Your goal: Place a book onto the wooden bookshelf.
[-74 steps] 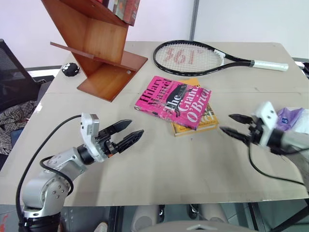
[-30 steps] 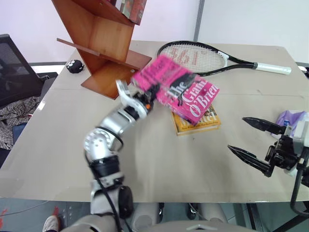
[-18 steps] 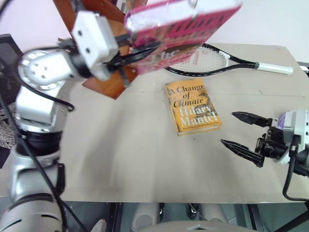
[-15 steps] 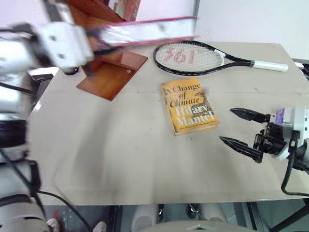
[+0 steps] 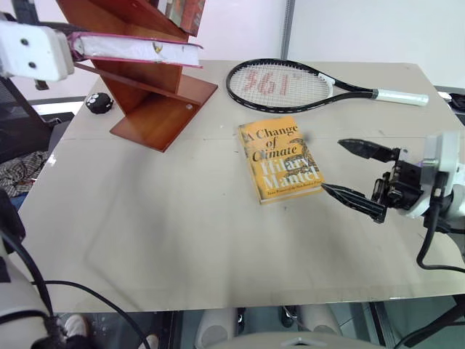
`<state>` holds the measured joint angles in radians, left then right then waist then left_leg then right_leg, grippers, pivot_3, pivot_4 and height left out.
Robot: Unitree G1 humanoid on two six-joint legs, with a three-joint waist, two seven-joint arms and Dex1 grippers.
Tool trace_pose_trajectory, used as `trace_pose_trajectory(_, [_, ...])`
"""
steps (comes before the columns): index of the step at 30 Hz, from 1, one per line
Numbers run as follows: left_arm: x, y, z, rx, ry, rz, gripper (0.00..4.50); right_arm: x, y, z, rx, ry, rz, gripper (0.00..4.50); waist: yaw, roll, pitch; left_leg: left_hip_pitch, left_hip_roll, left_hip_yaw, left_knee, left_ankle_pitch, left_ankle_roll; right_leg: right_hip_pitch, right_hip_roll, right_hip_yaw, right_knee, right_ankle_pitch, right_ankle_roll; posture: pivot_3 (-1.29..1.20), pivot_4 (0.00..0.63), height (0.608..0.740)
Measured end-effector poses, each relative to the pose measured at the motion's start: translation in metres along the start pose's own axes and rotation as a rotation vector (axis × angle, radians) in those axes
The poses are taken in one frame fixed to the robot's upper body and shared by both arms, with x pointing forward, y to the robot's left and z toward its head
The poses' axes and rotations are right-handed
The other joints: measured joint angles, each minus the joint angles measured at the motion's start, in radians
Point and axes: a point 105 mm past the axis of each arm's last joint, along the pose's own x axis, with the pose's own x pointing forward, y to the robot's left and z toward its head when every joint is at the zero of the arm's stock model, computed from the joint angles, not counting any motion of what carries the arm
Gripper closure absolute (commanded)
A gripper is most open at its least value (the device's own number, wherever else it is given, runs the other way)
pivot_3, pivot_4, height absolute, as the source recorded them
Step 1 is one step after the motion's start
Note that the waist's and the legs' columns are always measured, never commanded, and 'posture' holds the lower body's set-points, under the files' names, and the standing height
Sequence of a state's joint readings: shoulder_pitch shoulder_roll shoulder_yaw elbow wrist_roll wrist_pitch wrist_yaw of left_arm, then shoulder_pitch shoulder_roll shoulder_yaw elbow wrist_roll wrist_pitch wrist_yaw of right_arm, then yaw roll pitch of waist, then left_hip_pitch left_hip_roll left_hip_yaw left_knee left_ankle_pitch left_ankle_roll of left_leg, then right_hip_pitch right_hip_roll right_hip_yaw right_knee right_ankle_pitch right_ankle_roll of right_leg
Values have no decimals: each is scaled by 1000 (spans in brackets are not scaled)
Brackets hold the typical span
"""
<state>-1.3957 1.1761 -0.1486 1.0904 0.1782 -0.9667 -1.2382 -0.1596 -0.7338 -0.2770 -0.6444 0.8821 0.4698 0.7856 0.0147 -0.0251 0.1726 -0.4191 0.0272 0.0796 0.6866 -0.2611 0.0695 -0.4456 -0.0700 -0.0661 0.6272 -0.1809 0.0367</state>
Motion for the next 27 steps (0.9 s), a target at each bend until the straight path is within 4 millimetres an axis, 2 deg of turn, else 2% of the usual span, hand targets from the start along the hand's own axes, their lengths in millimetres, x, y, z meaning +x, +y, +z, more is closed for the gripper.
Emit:
trace_pose_trajectory(2, [10,3,2,14,6,1,4388,1,4,10,-26,-24,-14,0,11,-2,0,-4,-1,-3,2,0,0,0,-1,-2,-1,0,0,0,150,714])
trace_pose_trajectory(7, [29,-1,0,34,33,-21,4388,2,6,15,-31,-36,-38,0,12,-2,0,-6,-3,-1,4,-2,3,-1,-3,-1,-2,0,0,0,150,714])
trace_pose_trajectory(8, [38,-4,-1,45,51,-38,4388,3,7,18,-37,-39,-43,0,11,-2,0,-6,-3,-1,5,-2,3,-1,-3,-1,-1,0,1,0,150,714])
trace_pose_trajectory(13, [56,-9,-12,79,156,-56,4388,5,7,32,-75,-65,-77,0,7,-2,-1,-4,-3,-2,5,-2,3,-1,-2,-1,2,0,1,0,150,714])
trace_pose_trajectory(17, [61,-19,-22,80,218,-79,4388,6,8,37,-90,-76,-103,0,2,-2,-1,1,-1,-1,5,-2,3,0,-2,0,7,-1,1,0,150,714])
trace_pose_trajectory(18, [62,-19,-23,68,221,-80,3374,5,7,38,-90,-79,-109,0,0,-2,-1,2,-1,0,5,-2,3,0,-2,1,9,-1,1,0,150,714])
trace_pose_trajectory(21, [60,-25,-26,9,222,-103,2093,1,7,40,-87,-89,-118,0,-3,-2,0,2,0,1,5,-2,3,-1,-2,1,10,-1,1,0,150,714])
trace_pose_trajectory(23, [54,-19,-24,-5,201,-64,1388,0,7,41,-86,-99,-112,0,-4,-3,0,2,0,2,4,-2,3,-2,-2,2,10,-1,1,0,150,714])
trace_pose_trajectory(24, [53,-18,-24,-8,196,-59,813,0,8,42,-86,-102,-111,0,-4,-3,0,2,0,3,4,-2,3,-2,-2,2,10,0,0,0,150,714])
trace_pose_trajectory(25, [48,-16,-21,-28,164,-54,469,0,8,43,-87,-109,-106,0,-4,-3,0,1,0,3,4,-2,3,-3,-2,2,9,1,-1,0,150,714])
trace_pose_trajectory(27, [39,-10,-13,-106,80,-31,469,0,9,43,-83,-116,-92,0,-3,-3,0,0,0,4,5,-2,3,-3,-2,2,8,1,-2,0,150,714])
